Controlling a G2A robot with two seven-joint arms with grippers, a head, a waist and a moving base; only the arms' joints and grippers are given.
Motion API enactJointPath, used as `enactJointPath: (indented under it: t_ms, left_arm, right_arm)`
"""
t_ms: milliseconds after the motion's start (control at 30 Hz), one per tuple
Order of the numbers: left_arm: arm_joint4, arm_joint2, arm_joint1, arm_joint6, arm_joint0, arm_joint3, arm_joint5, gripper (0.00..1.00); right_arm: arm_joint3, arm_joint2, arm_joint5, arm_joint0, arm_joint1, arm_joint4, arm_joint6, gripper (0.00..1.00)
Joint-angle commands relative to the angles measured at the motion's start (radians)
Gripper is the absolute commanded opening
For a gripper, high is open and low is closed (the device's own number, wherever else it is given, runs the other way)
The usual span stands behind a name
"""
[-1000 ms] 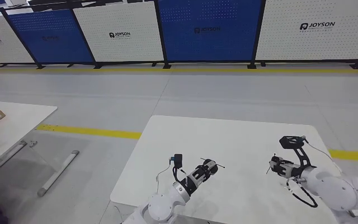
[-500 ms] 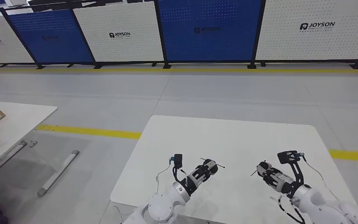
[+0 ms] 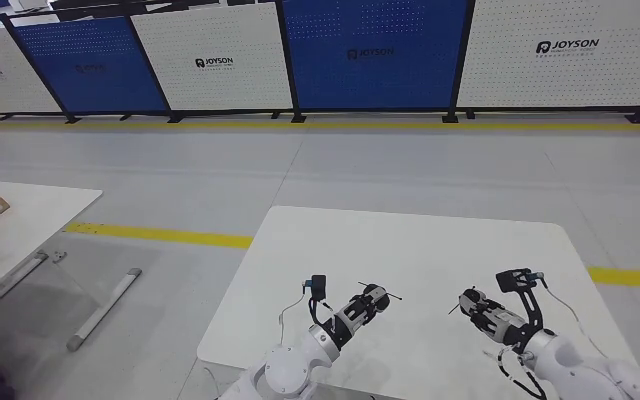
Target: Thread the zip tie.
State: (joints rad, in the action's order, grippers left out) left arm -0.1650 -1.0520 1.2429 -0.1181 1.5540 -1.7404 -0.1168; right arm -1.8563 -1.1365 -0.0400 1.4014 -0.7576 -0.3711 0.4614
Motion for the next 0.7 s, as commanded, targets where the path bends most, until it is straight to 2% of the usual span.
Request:
enactJointPath:
  t_ms: [0, 100, 267, 300, 400, 667]
  left_arm:
    - [0.0, 0.0, 0.0, 0.0, 0.0, 0.0, 0.0, 0.0]
    - [0.04, 0.005, 0.002, 0.051, -0.001, 0.003, 0.002, 0.0]
    - [0.074, 0.024, 0.006, 0.083, -0.007, 0.008, 0.012, 0.0]
    - [0.097, 0.038, 0.008, 0.098, -0.013, 0.012, 0.018, 0.0]
    - [0.111, 0.065, 0.015, 0.116, -0.026, 0.021, 0.03, 0.0]
    - [0.111, 0.065, 0.015, 0.116, -0.026, 0.021, 0.03, 0.0]
  right_arm:
    - [0.0, 0.0, 0.0, 0.0, 0.0, 0.0, 0.0, 0.0]
    - [-0.012, -0.003, 0.003, 0.013, -0.006, 0.015, -0.053, 0.0]
    - [-0.061, -0.028, 0.001, 0.06, -0.016, 0.087, -0.145, 0.0]
    - [-0.073, -0.032, 0.016, 0.073, -0.018, 0.097, -0.157, 0.0]
    - [-0.095, -0.033, 0.038, 0.089, -0.021, 0.11, -0.161, 0.0]
    - [-0.095, -0.033, 0.038, 0.089, -0.021, 0.11, -0.161, 0.0]
